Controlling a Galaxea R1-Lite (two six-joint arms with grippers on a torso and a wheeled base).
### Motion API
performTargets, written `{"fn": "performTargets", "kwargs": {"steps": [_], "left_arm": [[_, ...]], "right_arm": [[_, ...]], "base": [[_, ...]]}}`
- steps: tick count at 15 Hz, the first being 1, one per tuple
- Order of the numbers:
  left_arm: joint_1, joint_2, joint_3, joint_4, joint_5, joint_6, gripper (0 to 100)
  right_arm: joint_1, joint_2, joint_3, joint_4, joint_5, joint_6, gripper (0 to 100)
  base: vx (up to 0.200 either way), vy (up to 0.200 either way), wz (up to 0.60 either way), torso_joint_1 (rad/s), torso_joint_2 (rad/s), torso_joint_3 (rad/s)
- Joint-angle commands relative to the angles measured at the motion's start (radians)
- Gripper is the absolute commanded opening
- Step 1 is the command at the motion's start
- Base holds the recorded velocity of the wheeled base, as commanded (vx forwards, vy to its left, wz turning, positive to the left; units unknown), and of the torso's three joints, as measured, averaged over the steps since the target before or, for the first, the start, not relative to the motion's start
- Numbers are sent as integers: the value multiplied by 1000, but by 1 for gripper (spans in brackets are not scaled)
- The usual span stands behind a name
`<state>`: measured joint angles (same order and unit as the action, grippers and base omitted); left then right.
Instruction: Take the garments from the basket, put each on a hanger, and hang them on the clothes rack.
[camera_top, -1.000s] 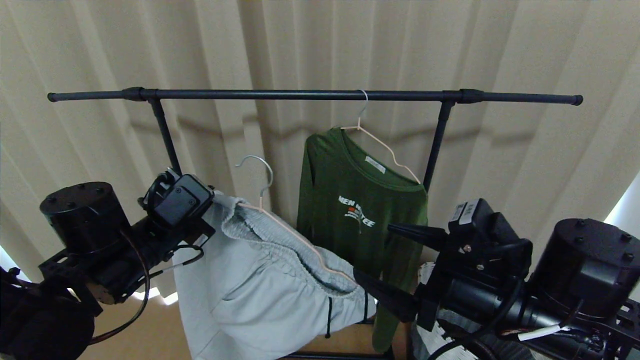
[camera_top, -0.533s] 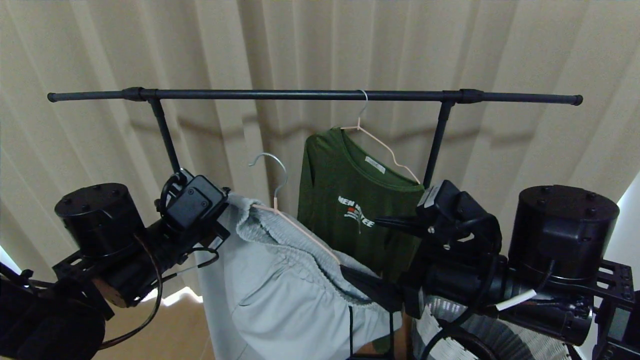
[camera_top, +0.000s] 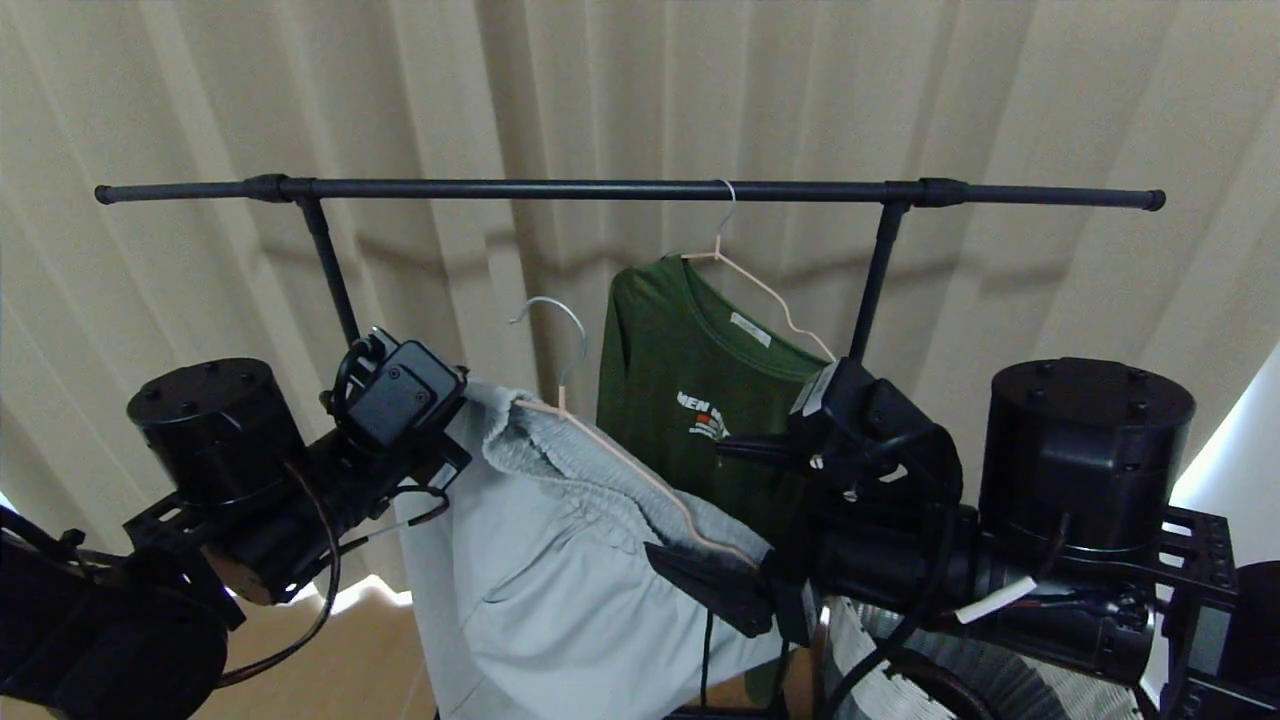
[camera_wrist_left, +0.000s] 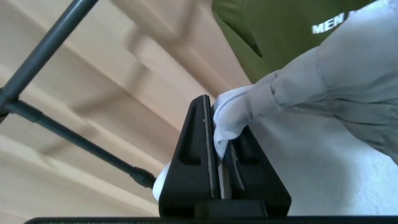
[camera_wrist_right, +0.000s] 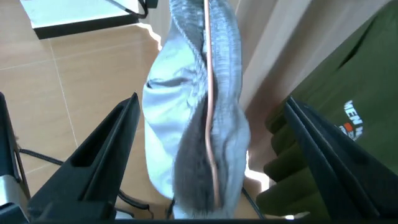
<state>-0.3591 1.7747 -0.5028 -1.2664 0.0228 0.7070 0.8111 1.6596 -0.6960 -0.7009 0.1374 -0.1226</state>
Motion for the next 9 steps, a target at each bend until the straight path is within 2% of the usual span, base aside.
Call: {"fn": "performTargets", "kwargs": {"steps": [1, 4, 8, 9], "left_arm": [[-27, -6, 3, -1, 0, -18, 0], [-53, -27, 12, -1, -3, -26, 0], [-63, -34, 10, -2, -4, -26, 0], [-63, -37, 12, -2, -6, -29, 0]], "right_arm": [[-4, 40, -33, 18, -9, 0, 100], [-15, 42, -69, 87, -33, 0, 100], [-15, 40, -59, 89, -33, 0, 100], [-15, 42, -57, 89, -33, 0, 0]], "base": [[0, 0, 0, 0, 0, 0], [0, 0, 0, 0, 0, 0], [0, 0, 0, 0, 0, 0], [0, 0, 0, 0, 0, 0]]}}
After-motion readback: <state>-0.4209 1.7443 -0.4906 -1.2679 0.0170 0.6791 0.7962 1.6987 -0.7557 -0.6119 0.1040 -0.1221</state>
